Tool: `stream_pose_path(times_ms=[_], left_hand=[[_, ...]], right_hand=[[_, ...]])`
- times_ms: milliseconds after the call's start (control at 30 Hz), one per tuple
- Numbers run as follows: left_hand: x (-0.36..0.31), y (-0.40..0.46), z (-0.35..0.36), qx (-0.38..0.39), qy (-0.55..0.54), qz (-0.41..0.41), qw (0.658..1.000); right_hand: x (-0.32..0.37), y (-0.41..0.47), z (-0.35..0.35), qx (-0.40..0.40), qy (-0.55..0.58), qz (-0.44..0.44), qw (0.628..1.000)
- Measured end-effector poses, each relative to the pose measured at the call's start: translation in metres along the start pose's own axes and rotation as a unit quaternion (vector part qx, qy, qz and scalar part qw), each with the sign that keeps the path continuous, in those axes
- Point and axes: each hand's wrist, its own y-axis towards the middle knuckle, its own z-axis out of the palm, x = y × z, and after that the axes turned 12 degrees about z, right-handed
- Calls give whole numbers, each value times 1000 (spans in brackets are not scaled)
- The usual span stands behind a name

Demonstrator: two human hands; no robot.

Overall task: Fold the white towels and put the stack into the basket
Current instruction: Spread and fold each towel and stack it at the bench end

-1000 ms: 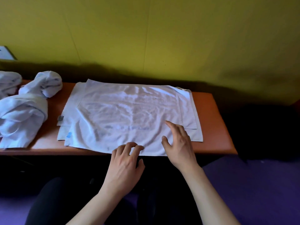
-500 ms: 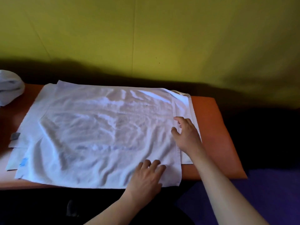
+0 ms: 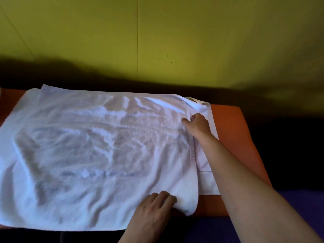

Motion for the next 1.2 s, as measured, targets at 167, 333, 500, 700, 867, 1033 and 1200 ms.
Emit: stream_pose_path(times_ms=[167,333,500,700,867,1033,1200], left_hand=[[-13,9,-16,-18,-54,-77,995],[-3,3,11,39,-171,-305,936],[-27,21,-40,-51,-315,-295,901],[-20,-28,74,-112,-205,-347,908],[-33,14,-114,-127,-283,-342,887],[-4,-40,-151,-207,-331,-395,832],[20,-71,-191,-272,-319,-418,806]], right_hand=[[10,16,8,11,87,51,995],[15,22,2,-13,131,25,991],[15,29,-15,-4,296,39,955],[10,17,-52,-15,385,27,922],[30,13,-39,156,426,67,889],[101,-37,-17,106,456,27,883],[180,-79,29,49,380,-80,920]])
